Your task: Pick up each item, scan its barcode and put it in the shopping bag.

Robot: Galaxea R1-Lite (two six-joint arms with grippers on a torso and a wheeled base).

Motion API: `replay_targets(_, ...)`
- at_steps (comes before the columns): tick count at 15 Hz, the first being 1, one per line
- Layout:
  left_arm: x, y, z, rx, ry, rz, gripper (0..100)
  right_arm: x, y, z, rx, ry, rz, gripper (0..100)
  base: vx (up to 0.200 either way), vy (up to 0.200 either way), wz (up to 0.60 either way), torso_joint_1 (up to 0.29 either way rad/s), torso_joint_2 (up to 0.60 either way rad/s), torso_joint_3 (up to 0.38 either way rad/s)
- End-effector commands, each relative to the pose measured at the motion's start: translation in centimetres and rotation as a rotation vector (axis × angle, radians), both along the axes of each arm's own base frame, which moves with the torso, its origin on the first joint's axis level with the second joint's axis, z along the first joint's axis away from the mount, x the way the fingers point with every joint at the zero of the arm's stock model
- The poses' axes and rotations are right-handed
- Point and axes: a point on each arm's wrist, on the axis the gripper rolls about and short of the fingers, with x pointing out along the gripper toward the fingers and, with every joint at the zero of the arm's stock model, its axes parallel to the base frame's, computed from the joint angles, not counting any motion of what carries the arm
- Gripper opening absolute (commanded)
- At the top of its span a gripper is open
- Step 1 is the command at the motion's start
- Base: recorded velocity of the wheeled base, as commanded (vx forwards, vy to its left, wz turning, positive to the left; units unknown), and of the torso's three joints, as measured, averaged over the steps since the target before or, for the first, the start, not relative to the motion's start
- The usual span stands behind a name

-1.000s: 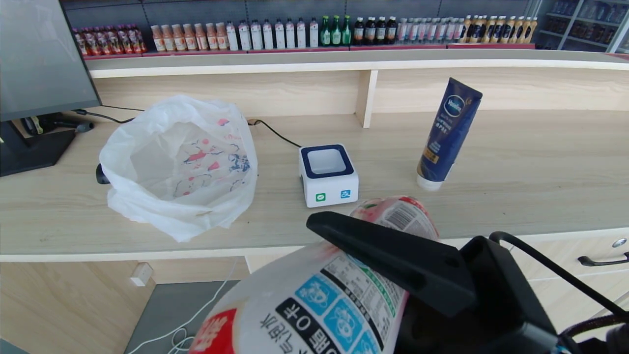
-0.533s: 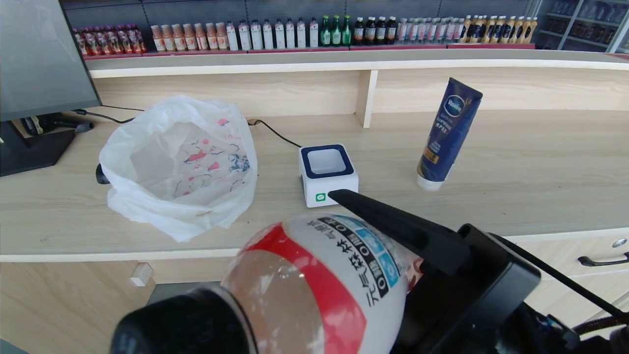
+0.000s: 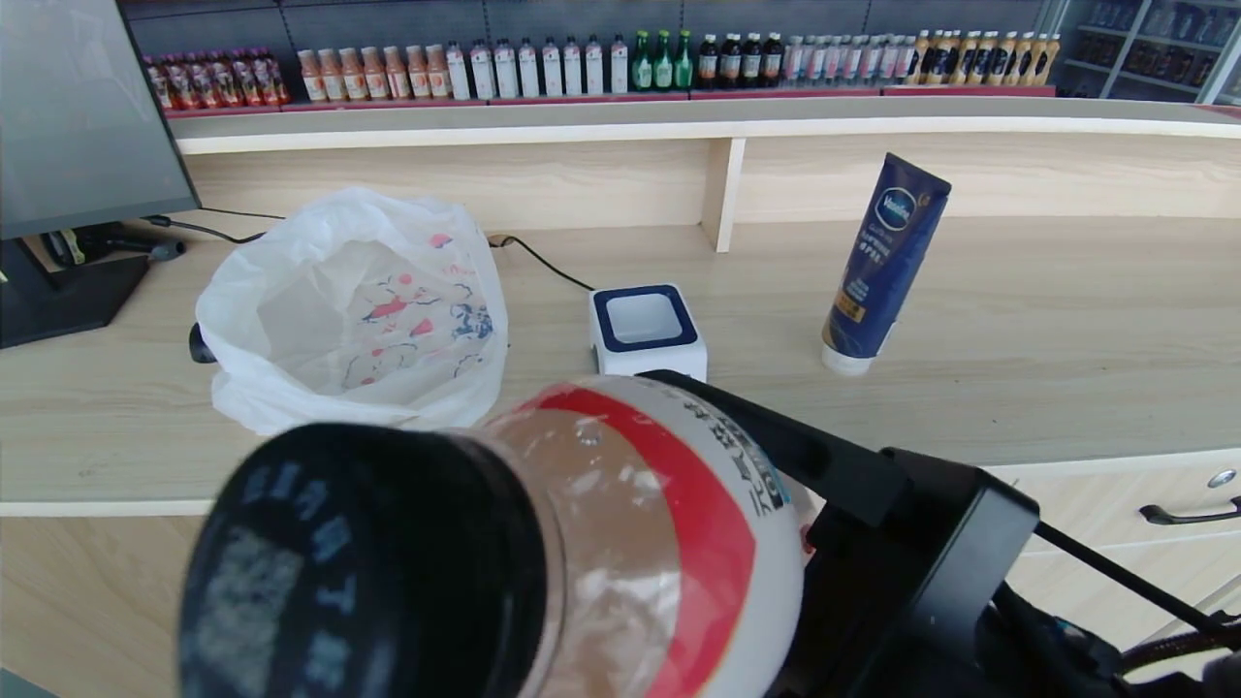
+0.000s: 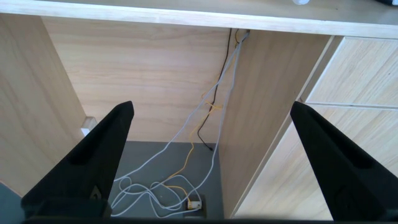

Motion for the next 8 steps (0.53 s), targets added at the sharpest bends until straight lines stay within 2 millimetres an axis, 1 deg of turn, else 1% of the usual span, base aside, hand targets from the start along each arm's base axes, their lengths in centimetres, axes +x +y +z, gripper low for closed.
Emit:
replay_targets(1, 0.0, 0.0, 0.0, 0.000, 0.000, 0.000, 100, 0.4, 0.6, 1.0, 0.085, 0.075, -0.026, 0, 0.000, 0.000, 0.00, 0.000, 0.00, 0.000)
replay_targets(2, 0.0, 0.0, 0.0, 0.000, 0.000, -0.002, 100, 0.5, 0.6, 1.3, 0.127, 0.131, -0.041, 0, 0.000, 0.000, 0.00, 0.000, 0.00, 0.000)
replay_targets(3, 0.0, 0.0, 0.0, 0.000, 0.000, 0.000, 100, 0.8, 0.5, 2.0, 0.264, 0.295, -0.096, 0, 0.000, 0.000, 0.00, 0.000, 0.00, 0.000)
replay_targets(5, 0.0, 0.0, 0.0, 0.000, 0.000, 0.000, 100, 1.4, 0.5, 2.3, 0.394, 0.434, -0.155, 0, 0.000, 0.000, 0.00, 0.000, 0.00, 0.000)
replay_targets(7, 0.0, 0.0, 0.0, 0.000, 0.000, 0.000, 100, 2.9, -0.3, 1.8, 0.501, 0.548, -0.212, 0, 0.000, 0.000, 0.00, 0.000, 0.00, 0.000)
replay_targets(8, 0.0, 0.0, 0.0, 0.000, 0.000, 0.000, 100, 3.8, -1.0, 1.5, 0.548, 0.592, -0.229, 0, 0.000, 0.000, 0.00, 0.000, 0.00, 0.000)
